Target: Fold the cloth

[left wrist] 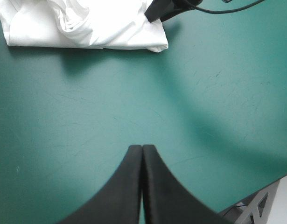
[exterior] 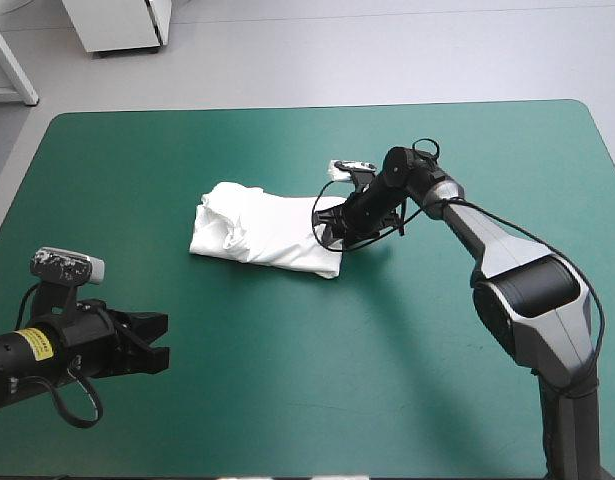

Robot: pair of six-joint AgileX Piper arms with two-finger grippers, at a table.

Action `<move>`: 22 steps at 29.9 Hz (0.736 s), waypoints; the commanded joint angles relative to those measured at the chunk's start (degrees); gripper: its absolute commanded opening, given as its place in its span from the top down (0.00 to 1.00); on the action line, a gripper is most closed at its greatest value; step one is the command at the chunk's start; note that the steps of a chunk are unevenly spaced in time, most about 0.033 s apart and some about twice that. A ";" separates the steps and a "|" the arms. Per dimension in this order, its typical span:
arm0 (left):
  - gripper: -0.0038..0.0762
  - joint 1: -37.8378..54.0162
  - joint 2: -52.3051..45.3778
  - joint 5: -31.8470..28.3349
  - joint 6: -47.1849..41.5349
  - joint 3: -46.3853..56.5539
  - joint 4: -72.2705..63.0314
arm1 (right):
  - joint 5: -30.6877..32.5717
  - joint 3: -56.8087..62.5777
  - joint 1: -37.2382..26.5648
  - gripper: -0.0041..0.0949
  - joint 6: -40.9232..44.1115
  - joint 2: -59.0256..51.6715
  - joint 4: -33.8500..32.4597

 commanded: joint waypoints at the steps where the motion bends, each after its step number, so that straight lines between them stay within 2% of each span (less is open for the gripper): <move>1: 0.96 -0.26 0.34 -3.19 -0.14 -1.22 -1.18 | -0.80 -1.27 1.29 0.48 -0.60 -2.39 2.18; 3: 0.96 -0.26 0.34 -3.19 -0.14 -1.22 -1.18 | -0.68 -1.27 1.83 0.50 -0.60 -1.96 2.15; 5: 0.96 -0.26 0.34 -3.19 -0.14 -1.22 -1.18 | -0.42 -1.27 2.17 0.60 -0.34 -1.84 1.96; 8: 0.96 -0.26 0.34 -3.19 -0.14 -1.22 -1.18 | -0.33 -1.27 2.35 0.92 -0.22 -1.84 0.40; 9: 0.96 -0.26 0.34 -3.19 -0.14 -1.22 -1.18 | -0.10 -1.39 2.35 0.97 0.09 -1.84 0.23; 14: 0.96 -0.26 0.34 -3.19 -0.14 -1.22 -1.18 | 2.34 -2.89 2.35 0.98 2.09 -1.84 -1.93; 22: 0.96 -0.26 0.34 -3.31 -0.14 -1.22 -1.18 | 7.08 -5.04 0.90 0.98 5.24 -2.39 -15.08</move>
